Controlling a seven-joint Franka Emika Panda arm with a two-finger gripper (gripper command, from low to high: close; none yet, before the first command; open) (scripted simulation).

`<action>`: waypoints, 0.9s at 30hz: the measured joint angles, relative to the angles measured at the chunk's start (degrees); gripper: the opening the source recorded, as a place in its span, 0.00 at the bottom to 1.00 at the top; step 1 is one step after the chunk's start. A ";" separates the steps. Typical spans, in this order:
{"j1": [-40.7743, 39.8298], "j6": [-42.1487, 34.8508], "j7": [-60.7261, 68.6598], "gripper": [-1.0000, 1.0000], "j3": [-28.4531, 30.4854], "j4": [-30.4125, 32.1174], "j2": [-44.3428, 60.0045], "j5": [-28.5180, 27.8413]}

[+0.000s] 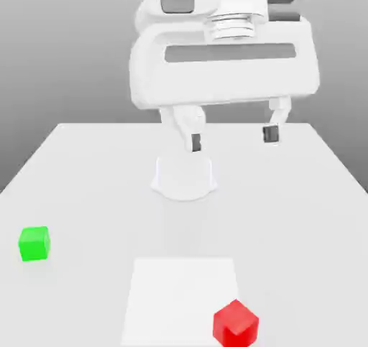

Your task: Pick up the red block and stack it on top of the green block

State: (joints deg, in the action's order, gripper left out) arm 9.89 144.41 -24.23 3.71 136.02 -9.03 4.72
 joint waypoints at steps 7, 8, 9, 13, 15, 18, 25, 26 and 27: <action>1.82 5.11 6.65 0.50 -0.81 1.71 14.39 -0.79; 1.90 5.85 7.35 0.50 -0.91 1.96 16.43 -1.26; 2.00 6.58 7.97 0.50 -0.99 2.21 18.45 -1.83; 2.14 11.51 9.35 0.50 -1.33 2.08 26.63 -2.89; 1.93 14.89 9.69 0.50 -1.64 1.48 30.79 -2.58; 1.82 16.08 9.80 0.00 -1.77 1.27 32.24 -2.45; 1.97 13.45 9.53 0.00 -1.57 1.76 29.18 -2.84; 2.09 11.85 9.42 0.00 -1.42 2.06 27.27 -3.00; 2.24 10.19 9.30 0.00 -1.23 2.38 25.29 -3.14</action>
State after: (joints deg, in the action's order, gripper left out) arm 12.12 154.60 -14.93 2.47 138.40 16.26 1.58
